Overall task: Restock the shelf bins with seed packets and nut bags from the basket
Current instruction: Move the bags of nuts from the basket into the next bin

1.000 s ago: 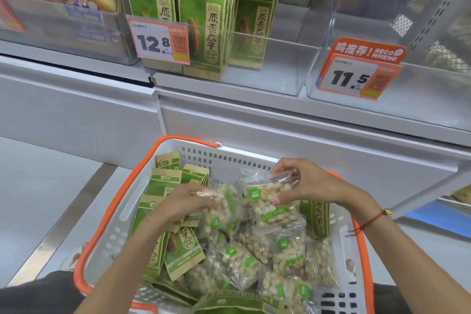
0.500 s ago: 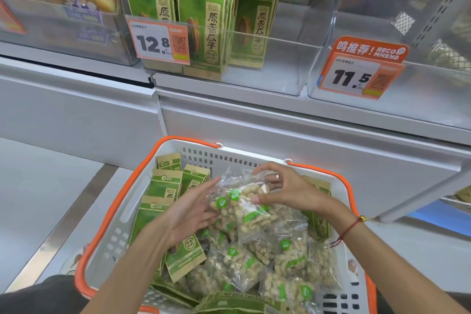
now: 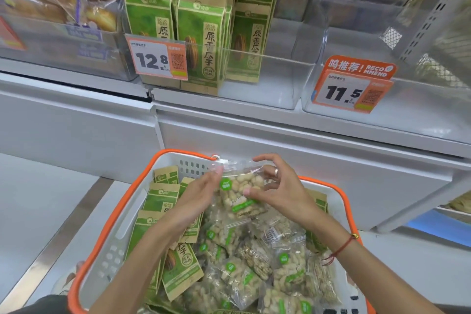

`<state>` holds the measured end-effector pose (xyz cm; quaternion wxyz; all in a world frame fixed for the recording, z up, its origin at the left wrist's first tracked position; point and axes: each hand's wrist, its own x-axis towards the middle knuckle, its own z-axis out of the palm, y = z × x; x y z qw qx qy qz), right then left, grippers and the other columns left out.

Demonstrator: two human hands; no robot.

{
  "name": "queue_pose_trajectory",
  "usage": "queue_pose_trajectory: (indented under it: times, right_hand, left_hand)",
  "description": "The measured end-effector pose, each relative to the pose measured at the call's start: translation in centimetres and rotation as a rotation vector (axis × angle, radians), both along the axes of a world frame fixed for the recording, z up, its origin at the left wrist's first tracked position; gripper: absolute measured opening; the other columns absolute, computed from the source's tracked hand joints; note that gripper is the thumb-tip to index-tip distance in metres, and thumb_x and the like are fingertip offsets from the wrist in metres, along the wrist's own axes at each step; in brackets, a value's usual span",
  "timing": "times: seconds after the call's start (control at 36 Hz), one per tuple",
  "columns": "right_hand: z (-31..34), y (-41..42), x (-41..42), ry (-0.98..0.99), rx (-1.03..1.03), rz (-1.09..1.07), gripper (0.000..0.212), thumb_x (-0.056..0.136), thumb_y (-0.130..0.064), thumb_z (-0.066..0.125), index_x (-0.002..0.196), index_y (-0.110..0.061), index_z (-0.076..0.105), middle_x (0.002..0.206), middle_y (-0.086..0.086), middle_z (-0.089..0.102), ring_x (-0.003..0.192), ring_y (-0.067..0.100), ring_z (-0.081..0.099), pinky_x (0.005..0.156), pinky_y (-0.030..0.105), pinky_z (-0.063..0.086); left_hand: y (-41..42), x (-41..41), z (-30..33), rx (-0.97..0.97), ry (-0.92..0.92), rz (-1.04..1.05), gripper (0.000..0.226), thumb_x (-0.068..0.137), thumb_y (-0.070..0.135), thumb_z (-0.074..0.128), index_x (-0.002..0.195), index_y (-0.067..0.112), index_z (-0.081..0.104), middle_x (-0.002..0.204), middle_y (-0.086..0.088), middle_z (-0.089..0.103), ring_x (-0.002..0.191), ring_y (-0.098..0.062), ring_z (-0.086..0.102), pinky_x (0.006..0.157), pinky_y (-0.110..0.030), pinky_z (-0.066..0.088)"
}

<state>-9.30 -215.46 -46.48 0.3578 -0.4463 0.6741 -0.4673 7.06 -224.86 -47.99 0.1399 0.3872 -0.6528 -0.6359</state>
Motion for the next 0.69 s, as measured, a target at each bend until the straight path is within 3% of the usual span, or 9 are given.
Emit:
queue_pose_trajectory:
  times: [0.06,0.17,0.25,0.36,0.44,0.5,0.56,0.61,0.69]
  right_hand:
    - [1.3,0.1,0.0,-0.026,-0.078,-0.017,0.055,0.071,-0.017,0.082,0.115,-0.028,0.052,0.111,-0.001,0.061,0.077,0.005,0.063,0.066,0.018,0.051]
    - [3.8,0.0,-0.6,0.186,-0.162,-0.06,0.066,0.066,-0.034,0.084,0.122,-0.033,0.048,0.123,-0.014,0.054,0.108,-0.003,0.053,0.084,0.022,0.05]
    - [6.7,-0.6,-1.6,0.164,-0.075,-0.011,0.086,0.06,-0.047,0.081,0.134,-0.035,0.038,0.13,-0.016,0.048,0.119,-0.004,0.046,0.097,0.021,0.044]
    - [12.2,-0.8,-3.3,0.097,0.018,0.259,0.062,0.075,-0.017,0.079,0.129,-0.024,0.048,0.122,-0.004,0.063,0.112,0.011,0.061,0.097,0.026,0.048]
    - [16.1,-0.1,-4.2,0.275,0.0,0.296,0.066,0.075,-0.021,0.08,0.129,-0.033,0.044,0.126,-0.011,0.057,0.111,0.003,0.058,0.097,0.023,0.047]
    - [18.2,0.8,-4.5,0.396,-0.082,0.262,0.062,0.075,-0.025,0.08,0.125,-0.036,0.046,0.121,-0.02,0.056,0.106,-0.003,0.058,0.092,0.017,0.047]
    - [19.5,1.8,-5.0,0.481,-0.188,0.207,0.059,0.075,-0.022,0.081,0.123,-0.032,0.048,0.115,-0.02,0.057,0.102,-0.004,0.058,0.084,0.011,0.046]
    - [20.2,2.7,-6.0,0.583,-0.296,0.132,0.058,0.073,-0.02,0.082,0.12,-0.03,0.051,0.111,-0.016,0.061,0.103,0.002,0.06,0.084,0.015,0.047]
    - [20.7,3.8,-8.0,0.698,-0.41,0.011,0.059,0.068,-0.018,0.083,0.117,-0.031,0.053,0.107,-0.013,0.064,0.103,0.011,0.062,0.082,0.023,0.051]
  left_hand:
    - [-0.1,0.0,0.6,-0.09,0.02,-0.004,0.026,0.081,0.055,0.059,0.094,0.034,0.049,0.098,0.023,0.053,0.084,0.022,0.046,0.074,0.001,0.036]
    - [-0.6,-0.3,2.4,-0.251,0.14,0.017,0.051,0.066,0.056,0.077,0.106,0.031,0.057,0.105,0.018,0.068,0.099,0.007,0.06,0.089,-0.017,0.043]
    - [-0.8,-0.8,5.3,-0.319,0.209,0.035,0.042,0.07,0.04,0.072,0.108,0.03,0.057,0.103,0.024,0.067,0.099,0.009,0.06,0.085,-0.014,0.042]
    - [-0.7,-1.7,9.6,-0.406,0.276,0.013,0.039,0.081,0.015,0.067,0.092,0.04,0.038,0.079,0.038,0.062,0.082,0.033,0.047,0.069,0.004,0.035]
    - [-0.6,-2.4,12.3,-0.511,0.307,-0.031,0.04,0.079,0.029,0.071,0.092,0.043,0.035,0.082,0.042,0.059,0.086,0.036,0.043,0.069,0.007,0.033]
    - [-0.8,-3.4,13.9,-0.598,0.326,-0.052,0.041,0.073,0.054,0.073,0.103,0.047,0.046,0.101,0.043,0.057,0.103,0.022,0.049,0.081,0.0,0.036]
    - [-1.0,-4.6,15.0,-0.691,0.345,-0.072,0.054,0.062,0.066,0.068,0.11,0.054,0.047,0.115,0.031,0.058,0.113,0.009,0.05,0.094,-0.014,0.039]
    - [-1.1,-6.0,16.0,-0.756,0.354,-0.095,0.065,0.058,0.072,0.066,0.117,0.056,0.045,0.122,0.026,0.055,0.117,0.008,0.046,0.101,-0.021,0.038]
    - [-1.2,-8.2,17.6,-0.85,0.353,-0.117,0.072,0.059,0.073,0.062,0.124,0.054,0.039,0.127,0.031,0.046,0.12,0.012,0.04,0.1,-0.017,0.034]
